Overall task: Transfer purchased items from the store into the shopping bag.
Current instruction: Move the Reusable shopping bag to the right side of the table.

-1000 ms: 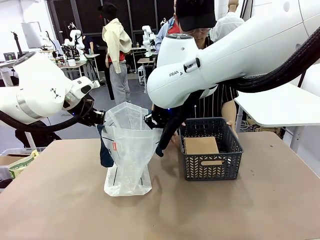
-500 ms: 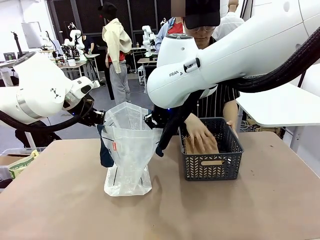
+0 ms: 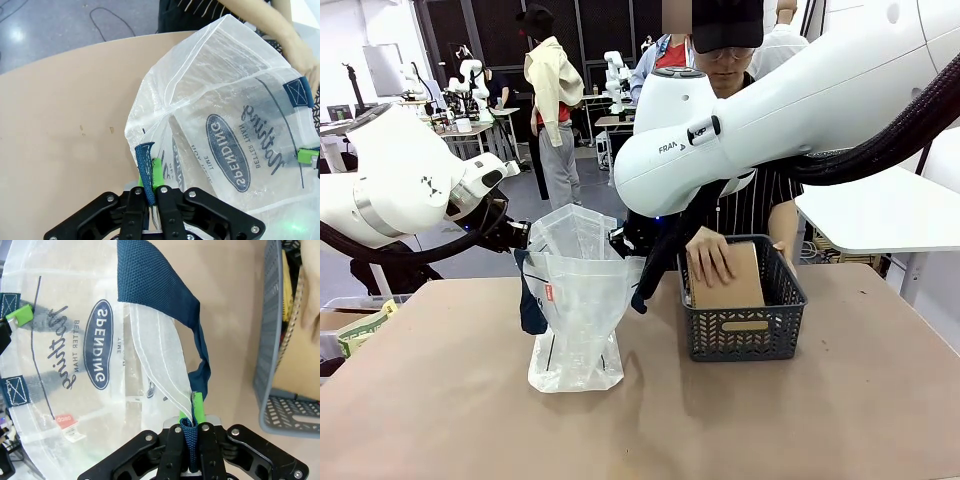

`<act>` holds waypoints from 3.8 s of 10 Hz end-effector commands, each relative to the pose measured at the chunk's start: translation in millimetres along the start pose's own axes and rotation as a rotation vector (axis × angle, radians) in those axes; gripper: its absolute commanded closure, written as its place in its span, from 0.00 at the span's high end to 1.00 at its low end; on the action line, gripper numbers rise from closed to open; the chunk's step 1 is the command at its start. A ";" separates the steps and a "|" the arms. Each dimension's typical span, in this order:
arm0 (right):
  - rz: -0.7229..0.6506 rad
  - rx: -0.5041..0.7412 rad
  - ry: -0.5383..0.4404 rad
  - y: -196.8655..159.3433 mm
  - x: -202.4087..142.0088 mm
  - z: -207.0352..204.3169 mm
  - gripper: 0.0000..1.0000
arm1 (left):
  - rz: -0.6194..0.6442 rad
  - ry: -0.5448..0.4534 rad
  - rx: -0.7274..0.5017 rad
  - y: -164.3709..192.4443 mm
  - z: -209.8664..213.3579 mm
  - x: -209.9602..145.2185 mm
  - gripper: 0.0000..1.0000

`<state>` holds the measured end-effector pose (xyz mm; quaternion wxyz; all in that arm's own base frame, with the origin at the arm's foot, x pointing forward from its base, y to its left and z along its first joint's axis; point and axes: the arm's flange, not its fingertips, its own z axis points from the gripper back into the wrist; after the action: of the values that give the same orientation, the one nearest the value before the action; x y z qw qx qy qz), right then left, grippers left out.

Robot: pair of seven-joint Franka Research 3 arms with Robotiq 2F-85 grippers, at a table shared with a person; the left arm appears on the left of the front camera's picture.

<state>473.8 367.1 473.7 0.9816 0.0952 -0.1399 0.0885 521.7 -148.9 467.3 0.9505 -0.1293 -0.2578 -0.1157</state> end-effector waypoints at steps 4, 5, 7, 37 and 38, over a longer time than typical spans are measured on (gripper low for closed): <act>-0.002 0.006 0.004 0.0 -0.8 0.3 0.00 | 0.001 -0.002 0.002 0.7 3.1 -2.5 0.00; -0.002 0.006 0.004 0.0 -0.8 0.3 0.00 | 0.001 -0.002 0.002 0.7 3.1 -2.5 0.00; -0.002 0.006 0.004 0.0 -0.8 0.3 0.00 | 0.001 -0.002 0.002 0.7 3.1 -2.5 0.00; -0.002 0.006 0.004 0.0 -0.8 0.3 0.00 | 0.001 -0.002 0.002 0.7 3.1 -2.5 0.00; -0.002 0.006 0.004 0.0 -0.8 0.3 0.00 | 0.001 -0.002 0.002 0.7 3.1 -2.5 0.00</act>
<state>473.8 367.2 473.7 0.9816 0.0952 -0.1399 0.0886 521.6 -149.0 467.2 0.9505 -0.1293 -0.2577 -0.1158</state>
